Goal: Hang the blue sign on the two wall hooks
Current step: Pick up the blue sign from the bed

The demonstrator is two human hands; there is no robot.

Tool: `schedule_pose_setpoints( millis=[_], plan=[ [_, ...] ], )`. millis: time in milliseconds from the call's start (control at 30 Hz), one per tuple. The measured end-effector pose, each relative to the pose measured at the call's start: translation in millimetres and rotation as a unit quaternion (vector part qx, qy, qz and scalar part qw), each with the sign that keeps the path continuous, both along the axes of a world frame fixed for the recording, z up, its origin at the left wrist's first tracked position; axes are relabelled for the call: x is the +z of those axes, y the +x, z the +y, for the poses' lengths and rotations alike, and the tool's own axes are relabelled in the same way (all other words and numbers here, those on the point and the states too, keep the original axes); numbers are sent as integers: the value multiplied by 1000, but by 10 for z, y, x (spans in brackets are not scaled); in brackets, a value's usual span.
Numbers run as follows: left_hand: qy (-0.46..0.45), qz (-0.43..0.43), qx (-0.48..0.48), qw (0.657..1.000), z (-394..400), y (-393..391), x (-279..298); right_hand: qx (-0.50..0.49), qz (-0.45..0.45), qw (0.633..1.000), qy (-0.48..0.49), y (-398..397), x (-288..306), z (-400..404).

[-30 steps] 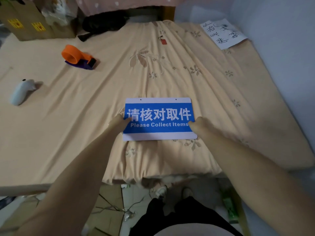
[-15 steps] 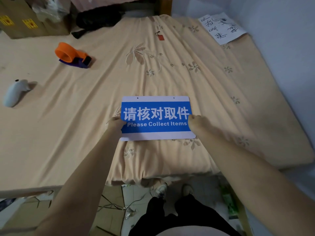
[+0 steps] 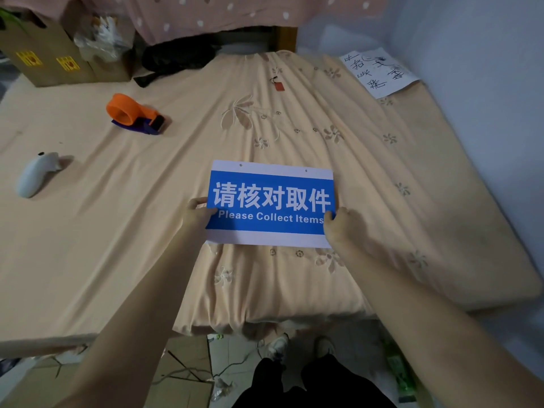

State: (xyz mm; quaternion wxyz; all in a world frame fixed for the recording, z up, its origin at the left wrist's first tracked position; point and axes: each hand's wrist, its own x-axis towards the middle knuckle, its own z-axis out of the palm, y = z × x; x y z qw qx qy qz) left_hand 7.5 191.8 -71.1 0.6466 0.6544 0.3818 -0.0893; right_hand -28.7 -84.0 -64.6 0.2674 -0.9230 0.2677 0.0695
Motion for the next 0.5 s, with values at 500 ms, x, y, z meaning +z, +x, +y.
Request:
schedule_pose_setpoints(
  millis=[500],
  plan=[
    [-5, -224, -17, 974, 28, 24, 583, -19, -279, 941, 190, 277, 280, 106]
  ],
)
